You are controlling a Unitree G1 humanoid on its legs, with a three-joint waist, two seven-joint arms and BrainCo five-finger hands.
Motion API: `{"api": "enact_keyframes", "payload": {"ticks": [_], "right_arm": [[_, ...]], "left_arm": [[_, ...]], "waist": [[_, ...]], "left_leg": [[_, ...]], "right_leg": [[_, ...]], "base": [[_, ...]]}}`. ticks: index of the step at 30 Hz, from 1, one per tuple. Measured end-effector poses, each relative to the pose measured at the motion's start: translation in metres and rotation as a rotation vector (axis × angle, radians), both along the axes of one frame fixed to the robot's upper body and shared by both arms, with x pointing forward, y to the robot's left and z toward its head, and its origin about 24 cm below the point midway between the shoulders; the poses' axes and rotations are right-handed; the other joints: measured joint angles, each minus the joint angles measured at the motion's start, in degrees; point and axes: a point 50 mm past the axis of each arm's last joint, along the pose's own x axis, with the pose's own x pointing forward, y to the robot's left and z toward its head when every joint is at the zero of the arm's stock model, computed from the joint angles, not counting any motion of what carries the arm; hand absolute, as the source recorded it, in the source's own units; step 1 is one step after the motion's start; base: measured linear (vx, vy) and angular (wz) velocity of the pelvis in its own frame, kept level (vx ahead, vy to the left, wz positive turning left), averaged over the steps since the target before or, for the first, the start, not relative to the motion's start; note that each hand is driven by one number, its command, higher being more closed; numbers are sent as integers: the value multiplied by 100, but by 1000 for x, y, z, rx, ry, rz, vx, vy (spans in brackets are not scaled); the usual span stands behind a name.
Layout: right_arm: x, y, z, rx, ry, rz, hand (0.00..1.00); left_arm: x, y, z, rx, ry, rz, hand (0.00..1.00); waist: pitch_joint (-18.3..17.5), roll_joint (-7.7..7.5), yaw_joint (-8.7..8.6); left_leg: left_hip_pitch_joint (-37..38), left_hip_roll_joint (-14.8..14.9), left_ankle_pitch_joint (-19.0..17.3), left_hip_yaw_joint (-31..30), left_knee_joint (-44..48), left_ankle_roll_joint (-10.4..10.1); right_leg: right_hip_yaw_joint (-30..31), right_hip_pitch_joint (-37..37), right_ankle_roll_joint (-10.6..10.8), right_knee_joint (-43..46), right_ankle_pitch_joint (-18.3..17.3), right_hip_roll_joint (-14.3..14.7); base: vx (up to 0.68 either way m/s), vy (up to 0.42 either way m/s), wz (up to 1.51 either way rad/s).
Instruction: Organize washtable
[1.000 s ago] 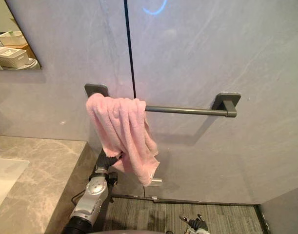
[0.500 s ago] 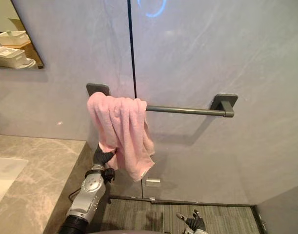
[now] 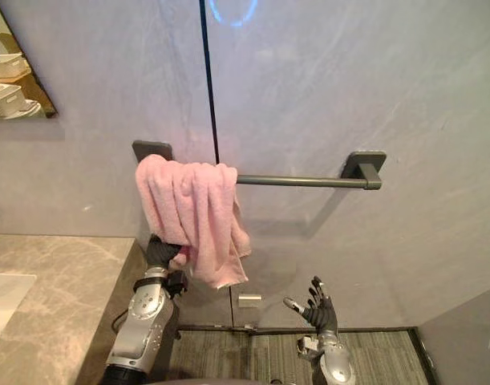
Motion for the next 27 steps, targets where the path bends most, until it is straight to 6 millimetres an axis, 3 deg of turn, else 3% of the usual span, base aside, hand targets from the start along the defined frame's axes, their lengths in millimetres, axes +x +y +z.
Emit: {"api": "enact_keyframes", "payload": {"ticks": [8,21,27], "right_arm": [[16,14,32,53,-185,73,0],[40,25,47,32,-266,190,0],[48,29,37,30,-229,217,0]], "left_arm": [[-5,-7,-4,-45,16,-20,100],[-6,-18,-3,-58,6,-76,100],[-8,-18,-12,-49,35,-105,100]], "waist": [[3,41,20],[21,127,20],[26,127,12]], "left_leg": [[-4,-18,-16,-29,52,20],[-124,-77,-24,-235,97,40],[-155,-150,11,-340,115,78]], "right_leg": [[11,-2,20,65,-24,-15],[-67,-18,20,82,-32,-46],[-100,-8,20,72,-32,-118]], "base": [[0,0,0],[-9,-8,5],[-2,4,7]]}}
